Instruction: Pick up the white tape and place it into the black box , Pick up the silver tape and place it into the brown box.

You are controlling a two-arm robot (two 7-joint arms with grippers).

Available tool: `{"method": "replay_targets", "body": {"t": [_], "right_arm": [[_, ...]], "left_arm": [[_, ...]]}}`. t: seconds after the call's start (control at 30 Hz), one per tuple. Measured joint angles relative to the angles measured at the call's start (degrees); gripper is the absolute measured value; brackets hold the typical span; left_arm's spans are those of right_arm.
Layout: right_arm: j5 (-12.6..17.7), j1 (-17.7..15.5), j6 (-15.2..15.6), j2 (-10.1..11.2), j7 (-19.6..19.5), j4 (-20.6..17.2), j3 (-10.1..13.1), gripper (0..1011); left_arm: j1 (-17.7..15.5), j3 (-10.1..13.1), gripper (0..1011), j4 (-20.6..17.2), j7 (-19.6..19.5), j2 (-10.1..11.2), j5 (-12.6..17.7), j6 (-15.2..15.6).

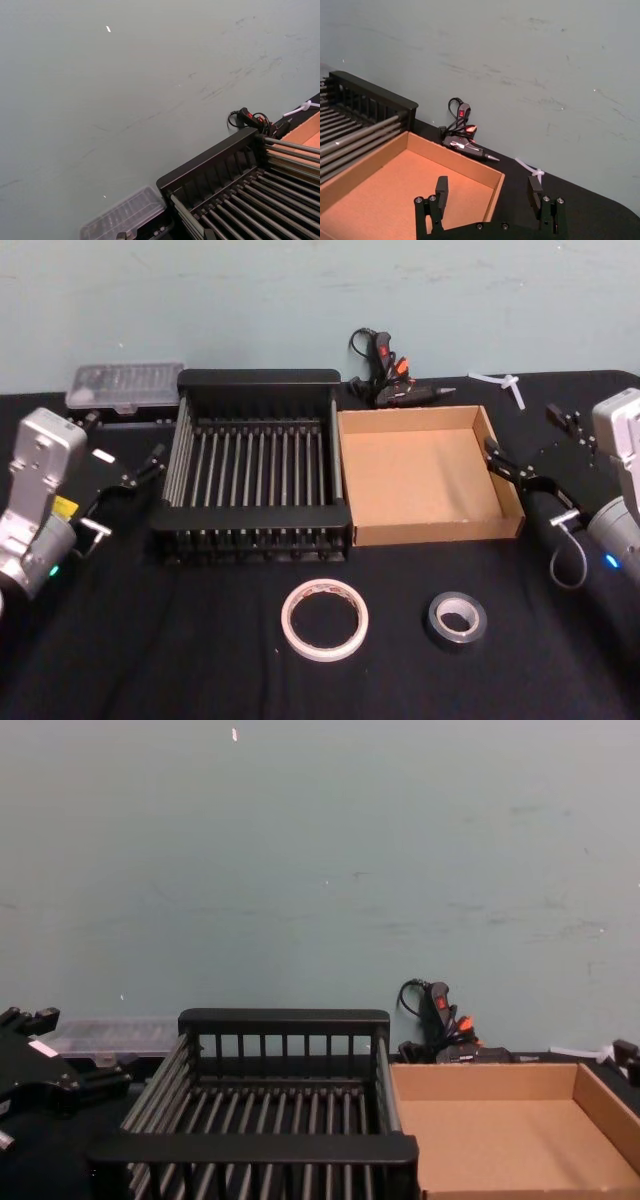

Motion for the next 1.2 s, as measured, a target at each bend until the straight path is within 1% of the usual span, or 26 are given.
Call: {"method": "replay_targets", "body": {"t": [0.2, 0.3, 0.5, 0.7, 1.03, 1.2], "right_arm": [[1.04, -1.20, 1.33, -0.28, 1.07, -2.04, 0.95, 1002], [2.03, -2.15, 2.85, -0.35, 2.08, -3.92, 1.70, 1002], [2.78, -3.57, 5.53, -0.41, 2.61, -6.81, 2.70, 1002], [4.03, -5.54, 10.09, -0.21, 3.61, -10.47, 3.94, 1002], [5.25, -8.25, 15.71, 0.07, 5.01, -14.57, 5.20, 1002], [5.65, -10.41, 19.02, 0.65, 5.67, -17.07, 5.87, 1002]], "left_arm": [[0.00, 0.00, 1001, 0.00, 0.00, 0.00, 0.00, 0.00], [0.00, 0.00, 1001, 0.00, 0.00, 0.00, 0.00, 0.00], [0.00, 0.00, 1001, 0.00, 0.00, 0.00, 0.00, 0.00], [0.00, 0.00, 1001, 0.00, 0.00, 0.00, 0.00, 0.00], [0.00, 0.00, 1001, 0.00, 0.00, 0.00, 0.00, 0.00], [0.00, 0.00, 1001, 0.00, 0.00, 0.00, 0.00, 0.00]]}}
